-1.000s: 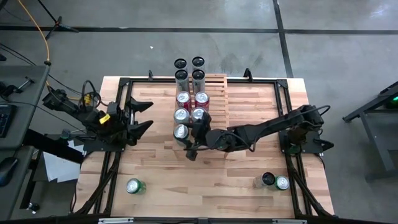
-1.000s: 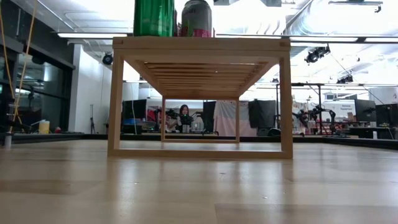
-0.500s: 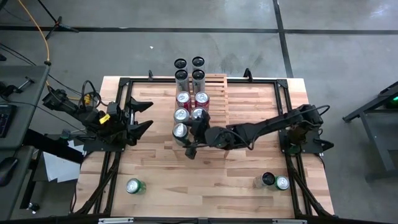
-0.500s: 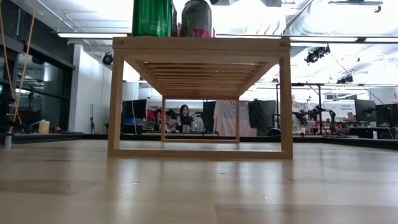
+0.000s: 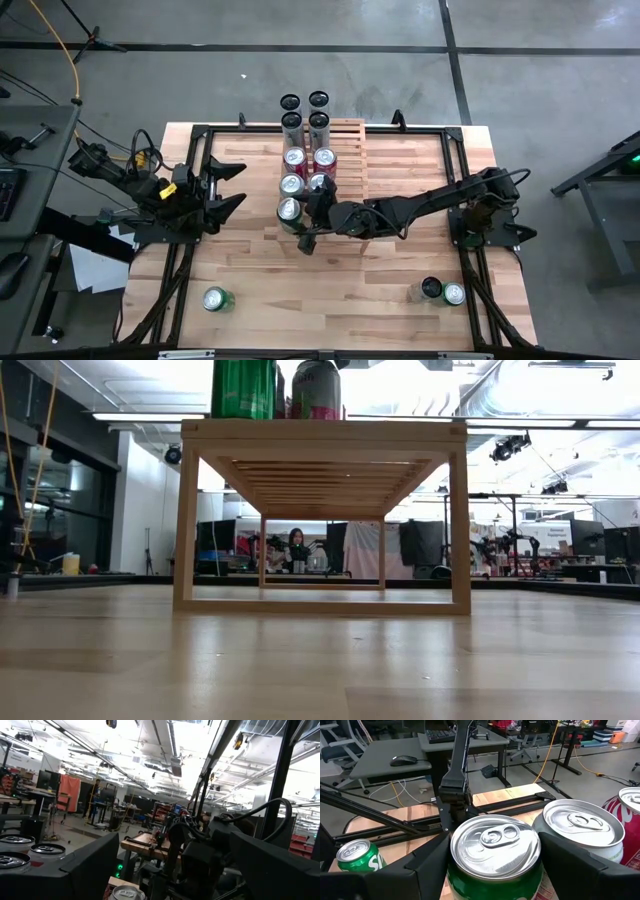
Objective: Place canned beverage on shelf
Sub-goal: Put the top green soda can on the shelf
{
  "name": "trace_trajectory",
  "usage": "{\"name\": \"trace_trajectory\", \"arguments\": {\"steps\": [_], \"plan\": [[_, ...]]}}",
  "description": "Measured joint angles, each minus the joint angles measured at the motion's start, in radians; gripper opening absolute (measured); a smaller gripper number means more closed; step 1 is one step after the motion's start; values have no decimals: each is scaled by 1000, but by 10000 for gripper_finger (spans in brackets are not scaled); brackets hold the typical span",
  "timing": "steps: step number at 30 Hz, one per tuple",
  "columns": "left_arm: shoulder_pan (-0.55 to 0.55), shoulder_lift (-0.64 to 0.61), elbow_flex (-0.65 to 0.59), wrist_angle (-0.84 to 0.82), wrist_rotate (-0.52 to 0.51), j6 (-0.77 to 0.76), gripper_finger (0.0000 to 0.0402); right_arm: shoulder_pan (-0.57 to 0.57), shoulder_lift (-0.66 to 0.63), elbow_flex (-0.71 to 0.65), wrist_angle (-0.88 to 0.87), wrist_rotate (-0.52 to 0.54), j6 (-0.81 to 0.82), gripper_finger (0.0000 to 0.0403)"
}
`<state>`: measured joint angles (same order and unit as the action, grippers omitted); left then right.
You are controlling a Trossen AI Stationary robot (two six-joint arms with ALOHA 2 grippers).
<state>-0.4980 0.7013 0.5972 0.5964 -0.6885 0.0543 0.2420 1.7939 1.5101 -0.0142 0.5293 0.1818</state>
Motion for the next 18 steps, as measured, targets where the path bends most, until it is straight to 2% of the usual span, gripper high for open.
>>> {"name": "trace_trajectory", "arguments": {"steps": [15, 18], "plan": [[0, 0, 0, 0, 0, 1, 372, -8, 1, 0, -1, -5, -7, 280], [0, 0, 0, 0, 0, 1, 372, -8, 1, 0, -2, -4, -18, 291]]}}
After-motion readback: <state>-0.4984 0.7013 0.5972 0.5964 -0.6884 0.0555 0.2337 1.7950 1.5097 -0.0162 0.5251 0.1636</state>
